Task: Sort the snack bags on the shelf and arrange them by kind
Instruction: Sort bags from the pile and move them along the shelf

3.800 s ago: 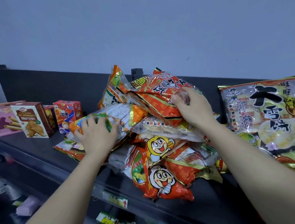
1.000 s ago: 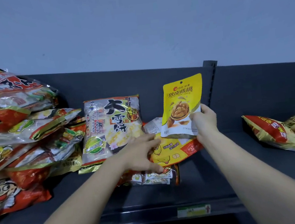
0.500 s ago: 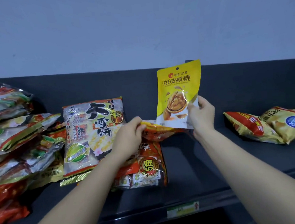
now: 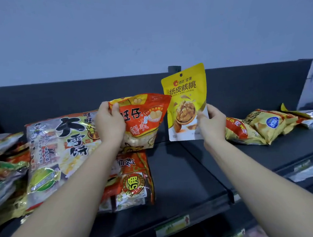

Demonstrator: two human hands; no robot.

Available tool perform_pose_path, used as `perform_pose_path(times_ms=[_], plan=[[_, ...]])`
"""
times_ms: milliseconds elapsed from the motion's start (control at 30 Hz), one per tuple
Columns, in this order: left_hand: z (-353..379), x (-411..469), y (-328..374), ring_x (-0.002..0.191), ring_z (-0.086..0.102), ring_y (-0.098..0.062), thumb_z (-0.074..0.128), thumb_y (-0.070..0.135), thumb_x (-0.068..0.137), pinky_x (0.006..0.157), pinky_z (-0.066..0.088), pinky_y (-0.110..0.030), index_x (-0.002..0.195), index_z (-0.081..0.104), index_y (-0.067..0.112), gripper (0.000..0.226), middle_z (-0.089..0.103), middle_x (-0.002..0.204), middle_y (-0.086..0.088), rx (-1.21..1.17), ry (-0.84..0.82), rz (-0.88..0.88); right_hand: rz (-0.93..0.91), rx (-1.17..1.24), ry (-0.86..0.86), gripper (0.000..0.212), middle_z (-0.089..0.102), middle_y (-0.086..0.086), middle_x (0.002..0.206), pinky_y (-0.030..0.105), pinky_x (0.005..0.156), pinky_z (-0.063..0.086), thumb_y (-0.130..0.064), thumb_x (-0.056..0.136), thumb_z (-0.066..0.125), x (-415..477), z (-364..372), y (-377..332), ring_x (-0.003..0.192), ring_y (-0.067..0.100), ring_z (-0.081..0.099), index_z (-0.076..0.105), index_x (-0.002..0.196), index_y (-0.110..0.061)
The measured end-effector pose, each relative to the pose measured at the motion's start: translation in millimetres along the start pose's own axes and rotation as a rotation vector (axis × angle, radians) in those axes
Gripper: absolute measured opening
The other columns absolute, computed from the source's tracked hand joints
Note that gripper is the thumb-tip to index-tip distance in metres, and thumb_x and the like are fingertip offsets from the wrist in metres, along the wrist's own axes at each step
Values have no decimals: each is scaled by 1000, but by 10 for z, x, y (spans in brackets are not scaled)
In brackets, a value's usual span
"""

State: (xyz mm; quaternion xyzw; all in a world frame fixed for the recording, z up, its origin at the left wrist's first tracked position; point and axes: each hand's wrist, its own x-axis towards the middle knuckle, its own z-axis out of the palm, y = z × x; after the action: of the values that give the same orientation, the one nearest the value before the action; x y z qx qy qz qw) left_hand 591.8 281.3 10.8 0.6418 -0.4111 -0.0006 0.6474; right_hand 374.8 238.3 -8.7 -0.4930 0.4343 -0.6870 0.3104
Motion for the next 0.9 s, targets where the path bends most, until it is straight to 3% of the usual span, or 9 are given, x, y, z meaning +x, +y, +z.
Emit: perform_pose_path(times_ms=[67,133,233,333,433,533,767,900], plan=[[108,-36,90,48,43,-11,44,22,102,42,30,-16,67,33,17,37,37,63,3,-58,4,-18,8,-4,-19,29,66,-11,69,26,59,47,-3,89,54,60,-127,36,68,9,59,68,72,-23],[243,-61,153,47,56,-1,43,23,102,42,36,-9,72,38,15,32,43,66,1,-161,10,-63,12,-14,-46,32,65,-11,67,28,59,49,-2,89,53,131,-259,71,68,11,59,66,70,-24],[508,-160,242,60,64,-17,44,25,102,51,57,-29,69,39,17,34,51,71,0,-279,8,-150,-10,-37,-89,30,62,-10,64,26,57,46,-2,89,54,265,-502,118,65,11,55,65,68,-22],[831,-382,387,60,63,-13,44,24,102,44,53,-25,70,39,16,33,54,72,3,-339,-13,-213,-34,-65,-123,30,56,-9,60,23,53,38,-3,88,55,460,-830,133,59,11,48,62,64,-20],[1144,-591,510,68,68,-18,43,26,102,47,53,-28,75,42,17,29,63,82,-3,-356,-36,-256,-31,-92,-152,29,64,-12,67,23,56,45,-3,88,57,677,-1182,154,65,9,57,67,71,-24],[1382,-737,581,66,68,-16,42,28,103,49,53,-28,80,45,18,25,65,87,-4,-361,-29,-324,-20,-101,-183,33,61,-17,60,22,55,44,-2,88,56,841,-1464,183,61,6,56,65,69,-27],[1709,-994,695,60,68,-14,40,29,103,50,56,-27,87,46,15,22,68,86,-4,-314,-12,-378,23,-76,-266,26,65,-11,66,21,53,47,-1,90,57,1065,-1842,327,61,6,61,68,76,-20],[1862,-1010,639,58,67,-16,40,28,103,48,55,-26,88,46,13,22,68,87,-6,-291,-23,-425,64,-84,-282,28,67,-5,69,28,56,50,-2,90,57,1166,-1885,459,66,13,62,70,75,-23]])
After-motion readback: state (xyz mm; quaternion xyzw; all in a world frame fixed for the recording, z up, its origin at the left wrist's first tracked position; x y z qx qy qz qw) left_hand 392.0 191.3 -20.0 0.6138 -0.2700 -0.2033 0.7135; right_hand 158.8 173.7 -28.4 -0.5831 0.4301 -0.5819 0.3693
